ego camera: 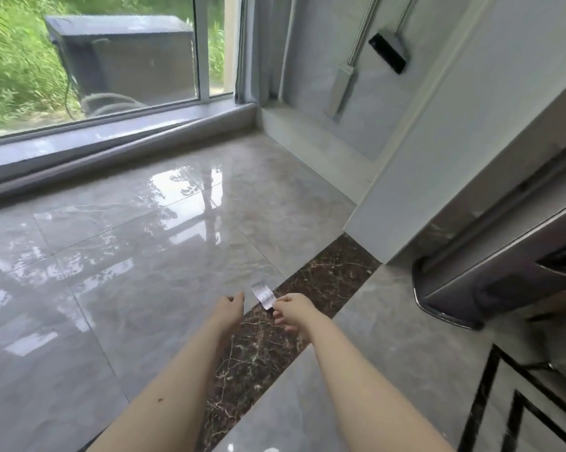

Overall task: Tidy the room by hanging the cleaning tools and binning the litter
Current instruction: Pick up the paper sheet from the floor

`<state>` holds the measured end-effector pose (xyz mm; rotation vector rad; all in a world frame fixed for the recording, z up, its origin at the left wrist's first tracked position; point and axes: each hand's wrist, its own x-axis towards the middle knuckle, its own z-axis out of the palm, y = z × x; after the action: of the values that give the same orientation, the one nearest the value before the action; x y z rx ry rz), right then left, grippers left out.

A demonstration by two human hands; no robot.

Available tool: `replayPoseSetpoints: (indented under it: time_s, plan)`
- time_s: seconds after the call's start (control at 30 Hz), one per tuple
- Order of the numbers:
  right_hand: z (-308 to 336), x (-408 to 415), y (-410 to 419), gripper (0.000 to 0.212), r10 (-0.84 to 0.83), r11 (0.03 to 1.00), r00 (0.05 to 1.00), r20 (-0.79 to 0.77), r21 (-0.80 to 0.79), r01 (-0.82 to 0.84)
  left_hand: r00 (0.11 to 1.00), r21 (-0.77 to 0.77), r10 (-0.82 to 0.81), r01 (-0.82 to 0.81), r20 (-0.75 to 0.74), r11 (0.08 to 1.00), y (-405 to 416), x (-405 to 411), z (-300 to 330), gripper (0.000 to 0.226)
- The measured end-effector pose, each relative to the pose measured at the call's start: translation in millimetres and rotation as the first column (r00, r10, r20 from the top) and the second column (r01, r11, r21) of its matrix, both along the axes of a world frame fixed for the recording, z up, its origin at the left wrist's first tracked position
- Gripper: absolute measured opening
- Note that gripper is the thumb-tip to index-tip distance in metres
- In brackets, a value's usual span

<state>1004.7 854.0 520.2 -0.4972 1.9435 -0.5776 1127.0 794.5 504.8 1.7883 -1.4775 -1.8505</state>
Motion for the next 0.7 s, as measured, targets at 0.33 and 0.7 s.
replayPoseSetpoints:
  time_s: [0.33, 0.7]
  plan:
    - [-28.5, -112.4, -33.3, 0.01, -0.036, 0.998, 0.998, 0.057, 0.056, 0.033, 0.999, 0.038, -0.011, 0.009, 0.05, 0.999, -39.0, -115.0, -31.1, 0.043]
    - [-67.4, -192.7, -111.4, 0.033, -0.021, 0.997, 0.991, 0.13, 0.074, 0.011, 0.997, 0.087, -0.009, 0.002, 0.075, 0.996, -108.5, -192.9, -87.4, 0.031]
